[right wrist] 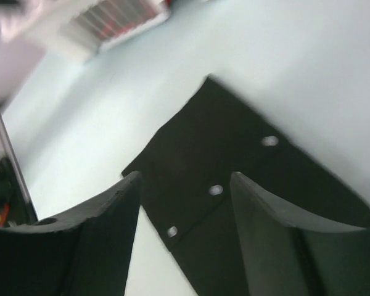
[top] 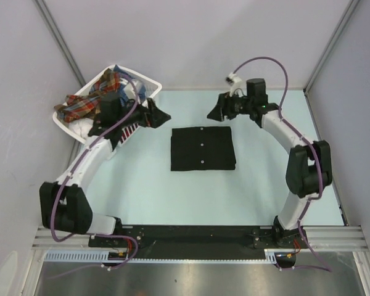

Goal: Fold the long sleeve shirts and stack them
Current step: Fold the shirt

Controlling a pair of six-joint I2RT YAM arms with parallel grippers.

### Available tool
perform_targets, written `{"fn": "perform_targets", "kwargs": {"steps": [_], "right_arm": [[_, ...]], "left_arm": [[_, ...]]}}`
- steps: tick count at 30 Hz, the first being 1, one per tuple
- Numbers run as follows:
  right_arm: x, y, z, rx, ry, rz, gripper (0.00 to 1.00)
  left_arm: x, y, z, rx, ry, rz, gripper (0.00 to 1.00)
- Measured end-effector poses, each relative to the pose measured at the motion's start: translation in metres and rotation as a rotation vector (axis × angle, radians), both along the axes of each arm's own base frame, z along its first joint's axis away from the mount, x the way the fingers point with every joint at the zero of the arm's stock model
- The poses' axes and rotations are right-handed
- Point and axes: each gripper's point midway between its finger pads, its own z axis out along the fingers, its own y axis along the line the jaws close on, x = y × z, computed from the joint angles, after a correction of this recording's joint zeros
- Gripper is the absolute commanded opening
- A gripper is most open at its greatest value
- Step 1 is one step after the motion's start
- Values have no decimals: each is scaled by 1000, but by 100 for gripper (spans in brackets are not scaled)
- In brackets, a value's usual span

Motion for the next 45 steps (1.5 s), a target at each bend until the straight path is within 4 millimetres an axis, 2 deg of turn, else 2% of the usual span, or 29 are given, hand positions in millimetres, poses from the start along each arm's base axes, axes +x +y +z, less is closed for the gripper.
{"fn": "perform_targets", "kwargs": {"steps": [2,4,6,8,11,14,18,19,22,25,28,29,36,39,42,43,45], "right_arm": [[-31,28,6,-73,-71,85,54],[-68,61,-5,-147,-102,185,48],[-105,92,-29,-226,-107,289,45],[-138,118,-57,-314,-100,384,43],[-168,143,-92,-405,-99,478,43],[-183,155,-131,-498,-91,533,43],[-186,161,-173,-605,-91,561,42],[-185,162,-178,-621,-97,565,43],[-174,173,-175,-630,-168,552,42],[-171,175,-178,-652,-203,553,35],[-169,175,-179,-672,-236,555,12],[-169,175,-179,-672,-241,559,0],[-174,172,-180,-662,-265,588,0],[-197,151,-180,-652,-240,652,0],[-231,121,-180,-656,-193,745,0],[-245,108,-179,-660,-179,778,6],[-262,90,-176,-670,-163,812,28]], "left_arm": [[-2,31,1,35,8,54,100],[0,67,-9,60,62,136,99],[-2,99,-23,81,133,212,99],[-8,119,-35,99,199,255,99],[-17,130,-39,125,247,272,99],[-28,138,-34,143,251,284,99],[-43,150,-25,180,229,315,100],[-46,152,-22,188,221,320,100],[-53,155,-16,218,196,335,99],[-58,158,-13,241,182,347,99],[-61,160,-13,257,178,357,99],[-61,161,-13,260,179,361,100],[-61,164,-15,284,177,369,99],[-61,166,-15,302,165,369,100],[-62,166,-16,319,150,355,100],[-63,166,-18,325,149,348,99],[-64,164,-24,334,153,335,99]]}}
